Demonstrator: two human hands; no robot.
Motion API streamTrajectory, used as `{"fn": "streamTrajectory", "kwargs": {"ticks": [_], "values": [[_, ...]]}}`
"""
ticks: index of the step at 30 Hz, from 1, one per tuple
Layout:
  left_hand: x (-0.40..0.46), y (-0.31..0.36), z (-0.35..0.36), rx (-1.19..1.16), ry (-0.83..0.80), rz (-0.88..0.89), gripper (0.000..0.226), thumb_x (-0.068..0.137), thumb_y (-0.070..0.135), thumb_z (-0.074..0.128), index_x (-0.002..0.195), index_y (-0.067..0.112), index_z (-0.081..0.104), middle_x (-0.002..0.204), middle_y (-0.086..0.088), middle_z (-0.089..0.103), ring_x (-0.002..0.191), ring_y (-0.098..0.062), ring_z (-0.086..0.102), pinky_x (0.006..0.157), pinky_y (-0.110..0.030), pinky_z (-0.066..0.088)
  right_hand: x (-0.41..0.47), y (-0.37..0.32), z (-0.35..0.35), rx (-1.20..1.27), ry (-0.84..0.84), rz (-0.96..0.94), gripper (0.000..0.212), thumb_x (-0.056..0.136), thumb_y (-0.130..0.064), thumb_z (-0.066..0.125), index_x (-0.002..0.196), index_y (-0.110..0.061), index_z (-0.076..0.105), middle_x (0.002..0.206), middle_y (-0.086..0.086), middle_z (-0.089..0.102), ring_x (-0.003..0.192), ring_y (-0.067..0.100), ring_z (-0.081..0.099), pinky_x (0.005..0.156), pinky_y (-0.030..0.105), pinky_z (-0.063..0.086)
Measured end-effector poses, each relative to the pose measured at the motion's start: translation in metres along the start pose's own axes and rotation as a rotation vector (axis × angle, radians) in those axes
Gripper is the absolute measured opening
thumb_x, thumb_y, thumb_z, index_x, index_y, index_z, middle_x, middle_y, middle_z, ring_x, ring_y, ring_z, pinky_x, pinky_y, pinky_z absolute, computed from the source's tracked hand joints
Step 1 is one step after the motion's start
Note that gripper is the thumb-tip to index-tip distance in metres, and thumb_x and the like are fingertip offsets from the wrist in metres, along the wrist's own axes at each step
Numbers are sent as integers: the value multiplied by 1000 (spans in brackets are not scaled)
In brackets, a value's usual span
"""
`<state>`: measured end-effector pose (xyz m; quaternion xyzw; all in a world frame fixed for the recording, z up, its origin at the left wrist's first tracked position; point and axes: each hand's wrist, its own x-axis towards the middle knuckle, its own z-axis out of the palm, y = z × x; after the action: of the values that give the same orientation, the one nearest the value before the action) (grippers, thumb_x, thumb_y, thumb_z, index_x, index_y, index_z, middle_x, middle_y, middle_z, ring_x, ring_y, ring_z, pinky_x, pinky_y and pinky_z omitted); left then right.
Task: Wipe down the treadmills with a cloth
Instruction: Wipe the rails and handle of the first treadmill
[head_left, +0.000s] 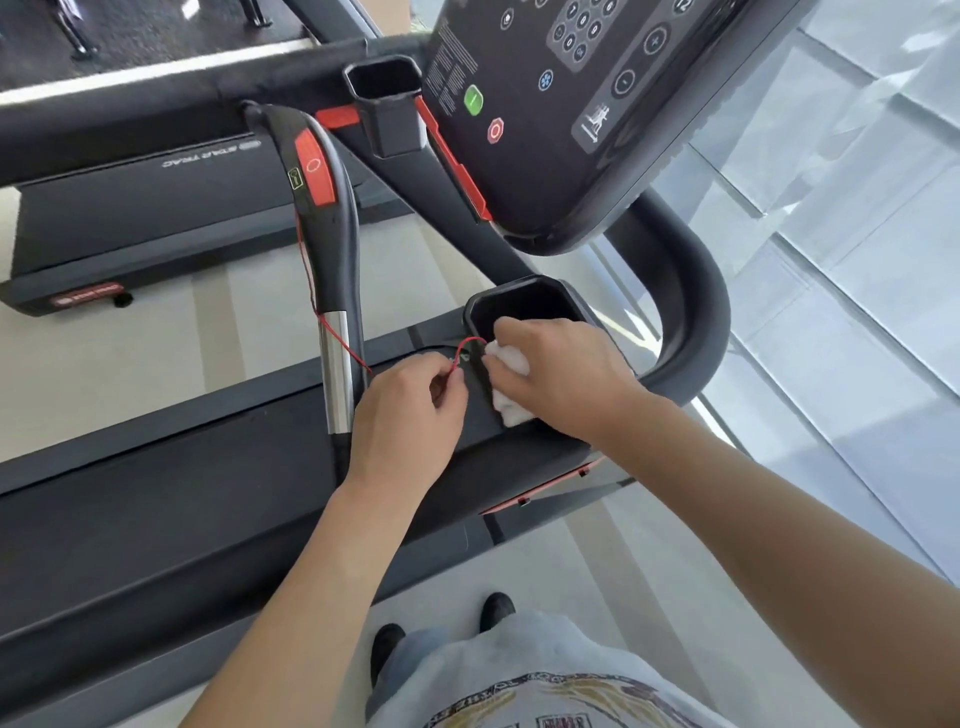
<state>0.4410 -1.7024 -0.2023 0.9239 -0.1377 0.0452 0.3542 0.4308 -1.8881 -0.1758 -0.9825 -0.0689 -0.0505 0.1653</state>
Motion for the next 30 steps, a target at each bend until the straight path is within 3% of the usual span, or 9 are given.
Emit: {"fn": "streamTrajectory", "kwargs": {"ticks": [3,9,13,18,23,26,30], "values": [[0,-1,-1,-21,-1,2,18,102,27,61,91,17,71,80,7,69,74,-18,65,69,-44,56,-24,16,-13,-44,51,-31,28,99,-45,58,87,-22,49,69,-6,51,61,20,49,53,33,39],[0,1,-2,-7,-13,14,18,102,25,61,87,18,68,74,8,63,69,-16,60,66,-41,54,-27,62,-28,-34,171,180,28,96,-49,62,93,-22,58,60,-11,45,66,25,51,61,32,35],[-1,2,-1,-12,-31,40,14,100,25,64,90,20,71,81,10,67,75,-13,62,71,-38,56,-12,33,-13,-64,146,174,29,99,-46,55,86,-20,51,70,-2,55,70,28,55,61,38,46],[-6,0,-4,8,-57,60,9,98,25,64,99,23,73,92,13,70,86,-12,65,76,-39,59,-22,-5,5,-73,151,45,29,101,-42,57,84,-20,47,68,-4,51,57,20,49,48,29,29],[-38,-11,-24,75,-77,106,11,97,19,64,103,20,73,99,12,70,94,-12,63,81,-37,57,-33,15,-14,37,145,106,30,99,-48,62,91,-19,56,62,-13,45,62,19,49,56,32,40],[-63,-28,-42,82,-82,124,10,98,21,61,100,22,71,97,16,67,92,-9,60,79,-32,54,-38,26,-21,31,205,282,31,98,-50,60,91,-20,55,66,-7,54,69,28,54,65,37,47],[-85,-42,-65,68,-140,128,22,99,35,53,106,25,71,100,19,66,94,-4,60,81,-27,53,-37,-14,-17,100,284,308,27,99,-47,62,96,-20,58,70,-10,55,68,24,56,64,36,46]]}}
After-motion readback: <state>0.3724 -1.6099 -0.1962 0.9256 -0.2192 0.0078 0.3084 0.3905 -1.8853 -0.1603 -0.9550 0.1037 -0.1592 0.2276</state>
